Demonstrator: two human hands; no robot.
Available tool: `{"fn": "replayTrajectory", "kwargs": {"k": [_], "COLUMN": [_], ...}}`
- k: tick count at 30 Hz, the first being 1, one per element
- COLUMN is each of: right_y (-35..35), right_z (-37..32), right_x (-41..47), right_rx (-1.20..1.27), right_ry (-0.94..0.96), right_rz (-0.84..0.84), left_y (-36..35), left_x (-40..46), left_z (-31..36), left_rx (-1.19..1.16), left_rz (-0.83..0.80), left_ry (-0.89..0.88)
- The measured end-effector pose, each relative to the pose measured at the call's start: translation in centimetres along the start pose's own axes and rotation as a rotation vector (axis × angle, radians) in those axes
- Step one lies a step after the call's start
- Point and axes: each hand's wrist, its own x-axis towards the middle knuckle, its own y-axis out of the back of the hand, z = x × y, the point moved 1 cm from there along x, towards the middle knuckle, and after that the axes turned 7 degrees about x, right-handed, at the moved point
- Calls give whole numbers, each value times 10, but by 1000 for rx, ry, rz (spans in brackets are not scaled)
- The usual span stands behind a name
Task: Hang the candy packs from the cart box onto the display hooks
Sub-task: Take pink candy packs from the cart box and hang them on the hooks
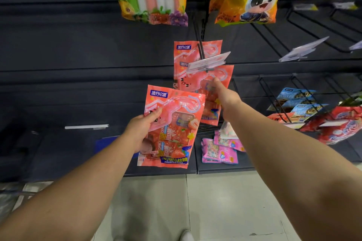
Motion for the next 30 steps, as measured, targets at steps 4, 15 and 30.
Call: {"fn": "replayTrajectory", "kwargs": {"k": [4, 15, 30], "right_y": [11, 21, 8], "right_z": [11, 1, -22], "right_x": [-3, -26, -11], "right_rx": [84, 216, 169], "right_ry": [5, 181, 216], "right_rz": [80, -168, -112], "left_y": [-15, -69, -83], "left_x": [-6, 2, 12], "left_z": [11, 45, 67], "left_rx": [1, -126, -141], "left_rz": [-26, -56, 59], "left_ry": [-28, -29, 60]}}
